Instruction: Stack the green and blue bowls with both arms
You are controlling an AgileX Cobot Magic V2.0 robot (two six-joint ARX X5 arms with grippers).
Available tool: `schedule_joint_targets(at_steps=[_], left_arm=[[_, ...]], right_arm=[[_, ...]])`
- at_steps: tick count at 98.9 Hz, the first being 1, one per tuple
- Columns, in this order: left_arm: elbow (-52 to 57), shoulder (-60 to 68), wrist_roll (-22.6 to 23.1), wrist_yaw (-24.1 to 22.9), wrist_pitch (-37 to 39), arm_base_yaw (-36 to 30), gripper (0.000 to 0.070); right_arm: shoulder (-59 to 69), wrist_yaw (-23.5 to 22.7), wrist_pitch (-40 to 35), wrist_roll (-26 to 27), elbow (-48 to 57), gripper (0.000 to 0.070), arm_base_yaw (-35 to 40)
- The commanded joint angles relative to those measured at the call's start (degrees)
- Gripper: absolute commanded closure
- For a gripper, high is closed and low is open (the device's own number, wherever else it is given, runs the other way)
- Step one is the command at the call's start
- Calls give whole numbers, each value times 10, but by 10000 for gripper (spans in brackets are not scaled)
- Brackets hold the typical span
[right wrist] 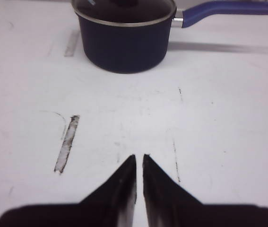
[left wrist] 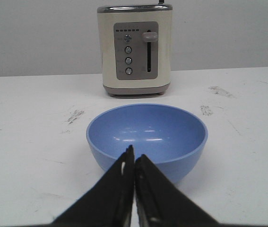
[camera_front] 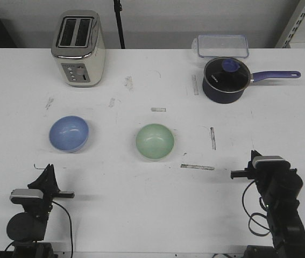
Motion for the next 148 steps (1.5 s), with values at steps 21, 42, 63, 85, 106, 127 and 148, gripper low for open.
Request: schedule_joint_targets(at_steps=[21, 42, 63, 85, 106, 127, 148], left_arm=[[-13, -1, 1, 1, 7, 1, 698], [-13, -1, 1, 1, 7, 1, 698], [-13, -1, 1, 1, 7, 1, 698], [-13, -1, 1, 1, 7, 1, 699], [-13, -1, 1, 1, 7, 1, 698], [-13, -1, 0, 1, 8, 1, 699], [-10, -1, -11, -2, 26, 1, 698]], right_arm=[[-159, 0, 10, 19, -39, 685, 0], [-253, 0, 6, 49, -46, 685, 0], [-297, 0, 6, 64, -46, 685, 0], [-303, 0, 6, 64, -46, 685, 0], [-303, 0, 6, 64, -46, 685, 0], [-303, 0, 6, 64, -46, 685, 0], [-303, 0, 6, 64, -46, 685, 0]])
